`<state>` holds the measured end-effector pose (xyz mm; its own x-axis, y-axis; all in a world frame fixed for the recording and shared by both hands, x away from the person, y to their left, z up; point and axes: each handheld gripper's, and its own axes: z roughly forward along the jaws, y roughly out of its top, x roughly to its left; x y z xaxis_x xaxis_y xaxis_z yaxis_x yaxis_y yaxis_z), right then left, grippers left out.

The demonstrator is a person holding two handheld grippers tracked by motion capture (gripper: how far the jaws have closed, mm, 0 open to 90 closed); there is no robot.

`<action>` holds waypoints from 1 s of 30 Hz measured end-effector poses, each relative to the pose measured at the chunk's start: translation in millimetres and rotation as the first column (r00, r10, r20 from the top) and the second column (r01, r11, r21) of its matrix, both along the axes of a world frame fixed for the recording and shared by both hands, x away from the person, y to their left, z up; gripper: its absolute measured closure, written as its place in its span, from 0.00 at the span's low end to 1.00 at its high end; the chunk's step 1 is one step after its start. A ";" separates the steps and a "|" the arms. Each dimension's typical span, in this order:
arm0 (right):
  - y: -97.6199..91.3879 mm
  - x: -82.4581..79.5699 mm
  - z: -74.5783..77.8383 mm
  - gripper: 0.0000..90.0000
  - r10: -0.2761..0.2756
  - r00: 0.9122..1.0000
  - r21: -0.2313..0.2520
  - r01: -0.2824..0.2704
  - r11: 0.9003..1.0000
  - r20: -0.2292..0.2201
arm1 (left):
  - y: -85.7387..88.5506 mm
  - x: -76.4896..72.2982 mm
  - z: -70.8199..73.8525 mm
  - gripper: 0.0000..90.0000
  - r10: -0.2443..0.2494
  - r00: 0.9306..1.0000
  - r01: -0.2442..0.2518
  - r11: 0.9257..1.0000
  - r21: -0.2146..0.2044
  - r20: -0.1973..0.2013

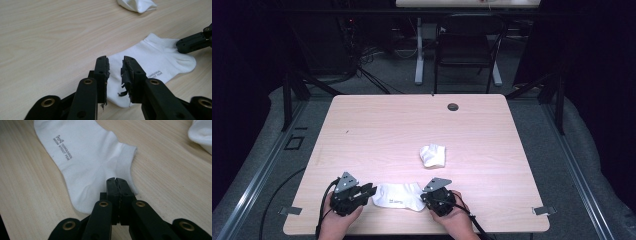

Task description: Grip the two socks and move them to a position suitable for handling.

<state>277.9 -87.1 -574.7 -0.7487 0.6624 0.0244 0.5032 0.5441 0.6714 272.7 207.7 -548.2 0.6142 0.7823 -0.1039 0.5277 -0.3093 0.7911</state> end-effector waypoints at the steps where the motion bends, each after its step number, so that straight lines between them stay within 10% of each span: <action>1: 0.0 -0.3 0.5 1.00 0.001 1.000 -0.005 -0.001 1.000 -0.002 | -1.2 1.9 -1.8 0.79 -0.011 1.000 0.011 1.000 0.005 -0.002; 13: -5.2 -0.2 1.8 1.00 -0.003 1.000 -0.016 0.003 1.000 -0.012 | -17.6 12.8 -28.4 0.76 -0.055 0.996 0.062 0.993 0.105 -0.067; 30: -15.8 -7.8 5.6 1.00 -0.011 0.999 -0.043 0.009 0.999 -0.053 | -27.4 -0.4 -29.1 0.72 -0.098 0.988 0.107 0.991 0.078 -0.117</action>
<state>270.1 -103.0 -569.0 -0.7403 0.6714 0.0351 0.5432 0.5666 0.6196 272.3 180.3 -577.3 0.6797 0.7245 -0.1141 0.5743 -0.4291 0.6972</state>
